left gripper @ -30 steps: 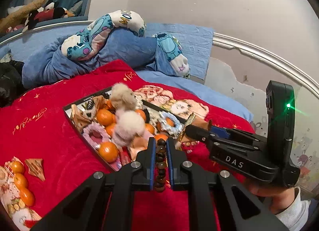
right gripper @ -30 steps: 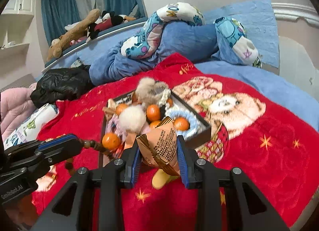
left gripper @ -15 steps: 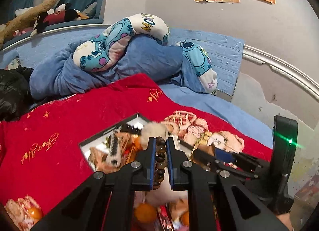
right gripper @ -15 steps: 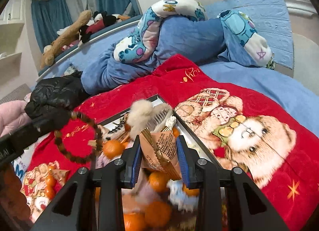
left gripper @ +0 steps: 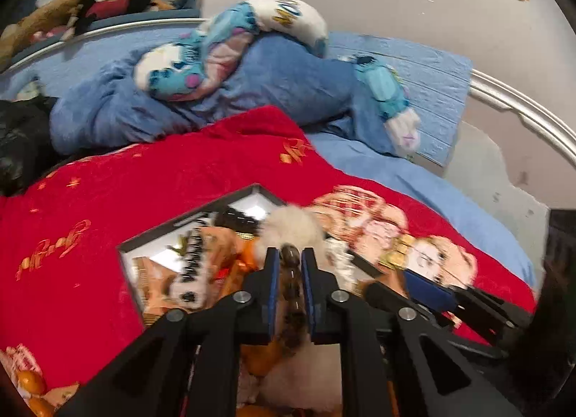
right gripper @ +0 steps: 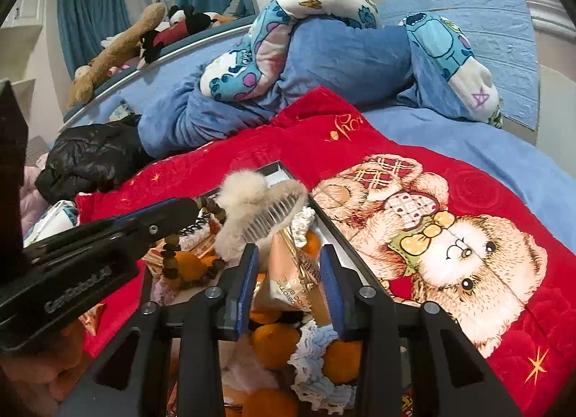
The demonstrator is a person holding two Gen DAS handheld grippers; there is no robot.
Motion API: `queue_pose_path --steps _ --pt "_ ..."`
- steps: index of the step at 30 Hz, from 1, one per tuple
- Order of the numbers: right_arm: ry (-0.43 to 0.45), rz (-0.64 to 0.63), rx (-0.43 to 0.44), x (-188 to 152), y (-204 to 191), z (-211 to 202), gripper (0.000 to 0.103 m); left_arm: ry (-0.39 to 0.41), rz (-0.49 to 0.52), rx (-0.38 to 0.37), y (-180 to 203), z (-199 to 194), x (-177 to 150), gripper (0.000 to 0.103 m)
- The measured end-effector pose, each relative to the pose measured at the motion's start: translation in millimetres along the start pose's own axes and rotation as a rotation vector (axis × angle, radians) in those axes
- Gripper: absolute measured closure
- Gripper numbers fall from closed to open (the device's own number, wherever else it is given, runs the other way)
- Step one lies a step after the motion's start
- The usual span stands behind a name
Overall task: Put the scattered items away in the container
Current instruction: 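Open both tools to drop the bracelet and packet into the box, then withdraw both open tools from the box back toward the remaining items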
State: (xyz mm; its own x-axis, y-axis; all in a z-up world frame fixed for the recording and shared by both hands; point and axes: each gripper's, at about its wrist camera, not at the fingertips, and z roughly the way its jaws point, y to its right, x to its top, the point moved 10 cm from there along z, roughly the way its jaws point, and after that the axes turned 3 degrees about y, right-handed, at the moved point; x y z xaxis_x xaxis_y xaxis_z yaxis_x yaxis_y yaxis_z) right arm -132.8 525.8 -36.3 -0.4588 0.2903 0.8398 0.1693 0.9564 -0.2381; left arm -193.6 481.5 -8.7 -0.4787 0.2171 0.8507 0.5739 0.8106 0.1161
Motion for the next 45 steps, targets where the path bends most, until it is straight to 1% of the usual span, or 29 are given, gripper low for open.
queue_pose_path --steps 1,2,3,4,5,6,7,8,9,11,13,15,17,20,21,23,26,29,30,33,35,38,40,41,42,43,45 --pt "0.003 0.005 0.009 0 -1 -1 0.055 0.005 -0.003 0.020 -3 -1 1 0.076" --pt "0.006 0.019 0.020 1 0 -2 0.050 0.008 -0.017 0.030 -7 -2 3 0.064" --pt "0.010 0.032 0.029 2 0 -3 0.040 0.013 -0.030 0.033 -10 -4 4 0.057" --pt "0.018 0.040 0.030 4 2 -6 0.037 0.020 -0.041 0.041 -13 -7 6 0.043" --pt "0.025 0.043 0.026 6 4 -8 0.033 0.029 -0.043 0.051 -16 -9 9 0.035" --pt "0.036 0.043 0.014 8 6 -11 0.021 0.041 -0.035 0.073 -19 -12 12 0.031" --pt "0.047 0.042 0.005 10 7 -14 0.006 0.046 -0.027 0.096 -23 -15 13 0.020" --pt "0.064 0.044 0.001 13 9 -18 0.001 0.054 -0.019 0.127 -27 -18 15 0.012" --pt "0.081 0.048 0.001 17 10 -22 0.000 0.062 -0.017 0.147 -32 -22 17 0.011" --pt "0.111 0.054 -0.007 23 14 -31 0.000 0.071 -0.028 0.155 -41 -29 20 0.006" --pt "0.126 0.056 -0.012 27 16 -36 0.000 0.080 -0.047 0.168 -53 -39 21 0.004" --pt "0.128 0.047 -0.005 28 12 -39 0.000 0.068 -0.050 0.193 -64 -47 19 0.004" --pt "0.139 0.045 -0.004 31 7 -41 0.000 0.065 -0.037 0.239 -78 -60 15 0.004" --pt "0.153 0.043 0.043 32 -12 -46 0.000 0.056 -0.017 0.308 -100 -84 6 0.004" --pt "0.153 0.044 0.062 30 -21 -48 0.000 0.058 -0.014 0.342 -110 -97 2 0.004" --pt "0.141 0.035 0.099 24 -42 -51 0.000 0.071 -0.007 0.413 -132 -125 -4 0.002" --pt "0.123 -0.007 0.140 11 -79 -56 0.000 0.077 -0.016 0.465 -160 -166 -12 0.000" --pt "0.097 -0.044 0.197 -6 -121 -60 0.000 0.097 -0.049 0.483 -188 -214 -22 0.000" --pt "0.083 -0.075 0.220 -14 -140 -62 0.000 0.103 -0.060 0.493 -198 -231 -28 0.000" --pt "0.063 -0.159 0.241 -31 -179 -63 0.000 0.124 -0.099 0.524 -224 -274 -47 0.000" --pt "0.045 -0.193 0.260 -43 -204 -61 0.000 0.138 -0.130 0.534 -243 -299 -66 0.000" --pt "0.023 -0.174 0.267 -61 -229 -56 0.000 0.138 -0.173 0.546 -268 -319 -98 0.000" --pt "-0.002 -0.136 0.283 -81 -242 -55 0.000 0.128 -0.191 0.542 -284 -322 -123 0.000" --pt "-0.005 -0.139 0.288 -91 -246 -57 0.000 0.131 -0.196 0.536 -289 -321 -133 0.000" --pt "-0.007 -0.153 0.272 -100 -251 -57 0.000 0.137 -0.198 0.527 -295 -319 -144 0.000" --pt "-0.009 -0.179 0.232 -109 -253 -58 0.000 0.141 -0.202 0.528 -301 -315 -152 0.000" --pt "0.015 -0.218 0.166 -116 -259 -60 0.000 0.157 -0.187 0.559 -311 -309 -164 0.000"
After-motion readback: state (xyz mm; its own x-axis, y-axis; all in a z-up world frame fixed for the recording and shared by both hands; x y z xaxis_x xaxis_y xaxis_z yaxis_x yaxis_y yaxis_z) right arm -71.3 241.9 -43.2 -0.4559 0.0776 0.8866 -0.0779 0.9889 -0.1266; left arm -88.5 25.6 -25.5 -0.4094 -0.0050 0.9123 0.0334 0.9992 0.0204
